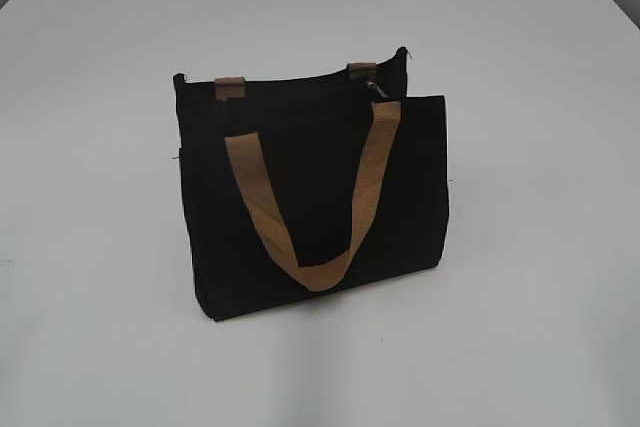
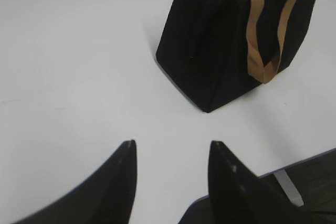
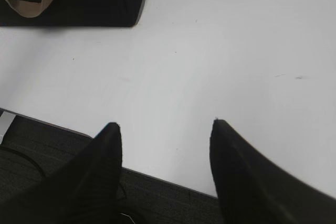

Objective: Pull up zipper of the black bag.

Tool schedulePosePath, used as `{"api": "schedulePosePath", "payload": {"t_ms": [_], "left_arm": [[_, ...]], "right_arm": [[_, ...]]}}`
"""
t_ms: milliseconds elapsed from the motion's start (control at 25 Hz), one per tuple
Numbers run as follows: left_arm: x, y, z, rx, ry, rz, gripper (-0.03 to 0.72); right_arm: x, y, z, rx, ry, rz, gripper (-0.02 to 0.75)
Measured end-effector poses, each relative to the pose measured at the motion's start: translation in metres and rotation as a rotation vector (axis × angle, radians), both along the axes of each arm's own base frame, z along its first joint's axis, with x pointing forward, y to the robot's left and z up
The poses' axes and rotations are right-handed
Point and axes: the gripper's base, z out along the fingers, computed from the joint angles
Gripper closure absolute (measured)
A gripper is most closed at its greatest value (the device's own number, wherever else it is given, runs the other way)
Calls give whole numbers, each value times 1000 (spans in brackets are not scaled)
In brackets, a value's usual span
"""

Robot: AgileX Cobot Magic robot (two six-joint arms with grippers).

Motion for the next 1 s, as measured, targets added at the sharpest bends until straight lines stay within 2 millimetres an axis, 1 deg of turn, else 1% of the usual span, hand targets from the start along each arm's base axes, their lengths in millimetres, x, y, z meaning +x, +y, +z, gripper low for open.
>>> {"api": "schedulePosePath", "payload": {"t_ms": [160,280,400,520,1000], "left_arm": [[0,0,0,1,0,112,349],[-1,0,0,1,-8,238,349],[-5,0,0,-3,-32,355,349],[-6,0,0,2,-38,434,349],[-6,0,0,3,-39,448,349]], "right_arm": [[-2,-1,0,5,-11,-45,318],[-4,-3,0,9,-34,-176,318],[-12,-4,1,16,-90,-271,318],[-19,-5,1,23,-143,-292,318],[-20,-5,1,24,-148,-295,318]]}}
